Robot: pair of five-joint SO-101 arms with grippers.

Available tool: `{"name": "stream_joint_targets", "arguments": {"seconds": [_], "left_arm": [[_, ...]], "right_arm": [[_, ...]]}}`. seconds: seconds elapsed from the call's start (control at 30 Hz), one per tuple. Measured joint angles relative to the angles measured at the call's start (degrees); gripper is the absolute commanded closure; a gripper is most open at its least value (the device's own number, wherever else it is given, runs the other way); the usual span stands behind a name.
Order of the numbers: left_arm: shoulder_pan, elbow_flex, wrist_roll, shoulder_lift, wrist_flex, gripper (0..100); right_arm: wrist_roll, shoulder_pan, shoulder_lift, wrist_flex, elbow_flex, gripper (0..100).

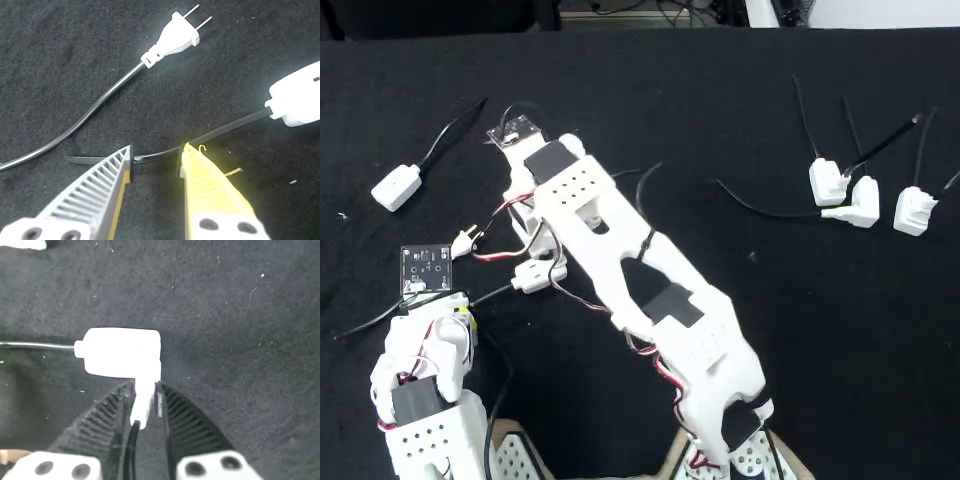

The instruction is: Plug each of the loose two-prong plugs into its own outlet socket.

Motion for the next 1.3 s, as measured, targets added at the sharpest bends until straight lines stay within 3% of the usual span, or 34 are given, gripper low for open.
{"name": "stream_joint_targets", "arguments": {"seconds": [0.5,0.9,0.97,1.13,1.3], "left_arm": [[0.00,0.00,0.00,0.00,0.00,83],[0.00,0.00,0.00,0.00,0.00,83],[0.00,0.00,0.00,0.00,0.00,83],[0.00,0.00,0.00,0.00,0.00,83],[0.00,0.00,0.00,0.00,0.00,83]], "right_arm": [[-3.60,-0.62,1.58,-0.35,0.00,98.8],[1.23,-0.62,5.89,-1.76,-3.60,98.5],[2.81,-0.62,5.98,-1.67,-4.48,95.2],[6.15,-0.79,6.07,-0.18,-6.24,71.4],[10.55,-3.34,6.07,0.97,-6.33,73.2]]}}
